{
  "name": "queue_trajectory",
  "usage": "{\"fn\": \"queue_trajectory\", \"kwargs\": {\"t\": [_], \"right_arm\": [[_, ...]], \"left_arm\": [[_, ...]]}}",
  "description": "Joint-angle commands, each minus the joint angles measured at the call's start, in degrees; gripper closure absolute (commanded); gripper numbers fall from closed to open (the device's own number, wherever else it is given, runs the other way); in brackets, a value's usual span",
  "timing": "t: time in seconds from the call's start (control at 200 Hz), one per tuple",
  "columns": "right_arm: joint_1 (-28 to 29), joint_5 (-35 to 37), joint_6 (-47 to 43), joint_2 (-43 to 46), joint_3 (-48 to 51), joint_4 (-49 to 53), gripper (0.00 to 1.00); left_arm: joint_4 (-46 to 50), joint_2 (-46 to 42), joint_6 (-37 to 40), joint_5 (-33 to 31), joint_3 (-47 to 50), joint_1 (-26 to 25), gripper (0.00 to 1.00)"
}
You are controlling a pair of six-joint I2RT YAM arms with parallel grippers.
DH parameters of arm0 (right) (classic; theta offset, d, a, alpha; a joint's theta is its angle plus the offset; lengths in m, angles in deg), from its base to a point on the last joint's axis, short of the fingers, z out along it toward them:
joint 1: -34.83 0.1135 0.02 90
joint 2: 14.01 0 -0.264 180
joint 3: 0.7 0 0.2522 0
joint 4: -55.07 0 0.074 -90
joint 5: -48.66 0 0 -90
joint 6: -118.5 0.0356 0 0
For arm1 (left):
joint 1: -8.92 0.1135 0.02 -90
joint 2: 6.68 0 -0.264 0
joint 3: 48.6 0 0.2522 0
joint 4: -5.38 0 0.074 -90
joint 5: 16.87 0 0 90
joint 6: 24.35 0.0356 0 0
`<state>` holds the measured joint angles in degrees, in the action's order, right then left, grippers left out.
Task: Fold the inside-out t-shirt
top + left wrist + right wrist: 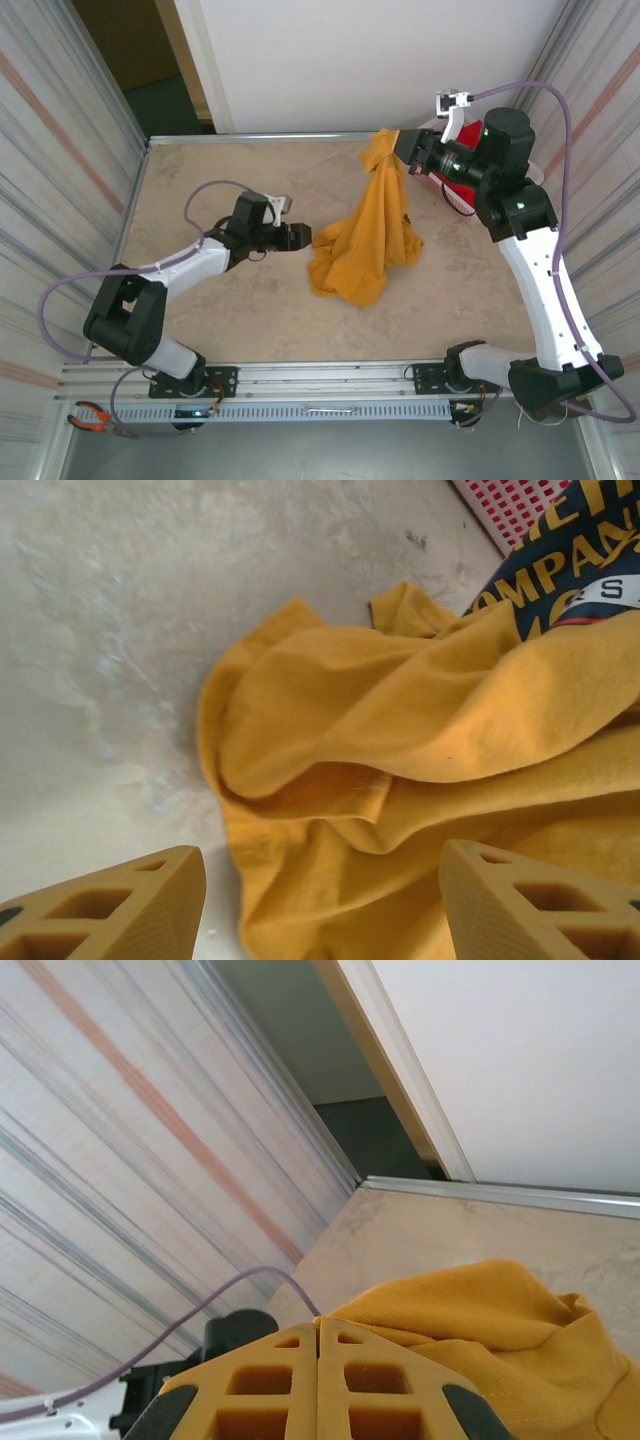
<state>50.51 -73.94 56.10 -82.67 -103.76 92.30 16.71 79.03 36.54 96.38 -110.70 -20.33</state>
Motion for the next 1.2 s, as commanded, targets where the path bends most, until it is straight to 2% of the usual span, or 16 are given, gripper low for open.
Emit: {"fn": "queue_trajectory", "kwargs": {"t": [0.0, 0.18, 0.296, 0.571, 0.797, 0.857, 0.902, 0.997, 1.087, 1.192], "right_arm": [[-0.70, -0.60, 0.27, 1.75, 0.17, -1.11, 1.00], [-1.25, -0.85, 0.31, 1.86, 0.61, -1.18, 1.00], [-1.56, -1.25, 0.44, 1.93, 0.88, -1.55, 1.00], [-2.15, -1.72, 1.05, 2.40, 1.58, -2.09, 1.00], [-2.41, -2.13, 1.53, 2.66, 1.67, -2.14, 1.00], [-2.49, -2.18, 1.70, 2.73, 1.59, -2.16, 1.00], [-2.63, -2.21, 1.78, 2.82, 1.58, -2.03, 1.00], [-3.21, -2.17, 1.85, 3.11, 1.58, -1.67, 1.00], [-5.96, -2.01, 2.44, 2.73, 0.69, -1.54, 1.00], [-13.08, -2.98, 5.43, -0.37, -4.29, -1.51, 1.00]], "left_arm": [[-6.33, -1.33, -10.96, -5.60, 3.02, -2.85, 0.35], [-11.13, -2.39, -26.79, -13.75, 8.32, -5.64, 0.34], [-13.03, -0.94, -33.07, -16.01, 8.92, -6.30, 0.34], [-18.91, 7.41, -38.93, -13.00, 5.39, -6.80, 0.34], [-20.87, 13.12, -40.74, -13.31, 1.62, -8.80, 0.37], [-21.59, 14.83, -41.18, -13.43, 0.49, -9.00, 0.44], [-22.19, 15.96, -41.27, -13.41, -0.38, -8.99, 0.55], [-22.13, 17.19, -39.45, -13.71, -2.38, -8.11, 1.00], [-18.46, 13.86, -34.68, -11.97, -5.09, -4.20, 1.00], [-5.63, 5.49, -25.08, -7.58, -14.53, 3.72, 1.00]]}}
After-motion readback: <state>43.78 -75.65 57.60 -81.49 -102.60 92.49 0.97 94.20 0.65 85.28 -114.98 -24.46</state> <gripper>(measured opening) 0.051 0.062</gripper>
